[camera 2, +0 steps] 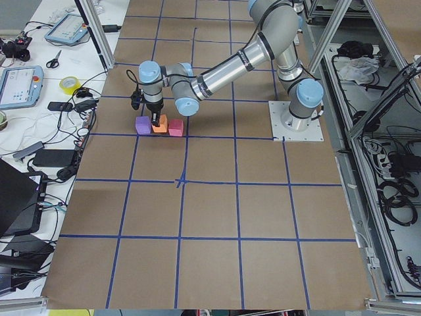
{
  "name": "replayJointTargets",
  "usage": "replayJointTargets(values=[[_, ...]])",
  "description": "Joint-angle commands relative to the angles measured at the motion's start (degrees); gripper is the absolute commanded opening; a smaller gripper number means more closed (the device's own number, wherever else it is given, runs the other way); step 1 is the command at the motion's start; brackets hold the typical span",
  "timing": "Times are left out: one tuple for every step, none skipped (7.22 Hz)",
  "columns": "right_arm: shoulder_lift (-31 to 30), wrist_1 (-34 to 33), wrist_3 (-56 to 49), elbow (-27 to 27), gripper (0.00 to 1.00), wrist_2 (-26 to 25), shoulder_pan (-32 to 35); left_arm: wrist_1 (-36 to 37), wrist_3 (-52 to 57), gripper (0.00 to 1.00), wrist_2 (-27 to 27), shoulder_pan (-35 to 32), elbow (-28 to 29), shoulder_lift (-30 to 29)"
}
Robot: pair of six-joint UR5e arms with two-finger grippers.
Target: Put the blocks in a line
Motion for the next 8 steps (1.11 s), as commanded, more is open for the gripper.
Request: replayJointTargets(values=[[0.02, 0.0, 0.0, 0.0, 1.0, -0.04, 0.0, 0.2, 0.61, 0.01, -0.09, -0.03, -1.42, 0.05], [-0.07, 0.09, 0.0, 0.0, 1.0, -0.04, 0.0, 0.46, 1.57, 0.02, -0.09, 0.05, -1.51, -0.04], [-0.07, 0.0, 0.0, 0.0, 1.0, -0.04, 0.0, 0.81, 2.89, 0.05, -0.09, 0.06, -1.42, -0.04], [-0.07, 0.0, 0.0, 0.0, 1.0, 0.05, 0.0, 0.82, 4.64, 0.75, 0.17, 0.06, -1.42, -0.04], [-0.07, 0.09, 0.0, 0.0, 1.0, -0.04, 0.0, 0.82, 3.88, 0.99, 0.17, 0.14, -1.16, 0.05], [-0.07, 0.09, 0.0, 0.0, 1.0, -0.04, 0.0, 0.82, 3.61, 1.0, 0.26, 0.14, -1.24, -0.04], [-0.07, 0.0, 0.0, 0.0, 1.0, -0.04, 0.0, 0.82, 3.69, 1.0, 0.35, 0.14, -1.07, -0.13], [-0.07, 0.0, 0.0, 0.0, 1.0, -0.04, 0.0, 0.73, 3.69, 1.0, 0.26, 0.06, -1.07, 1.44]])
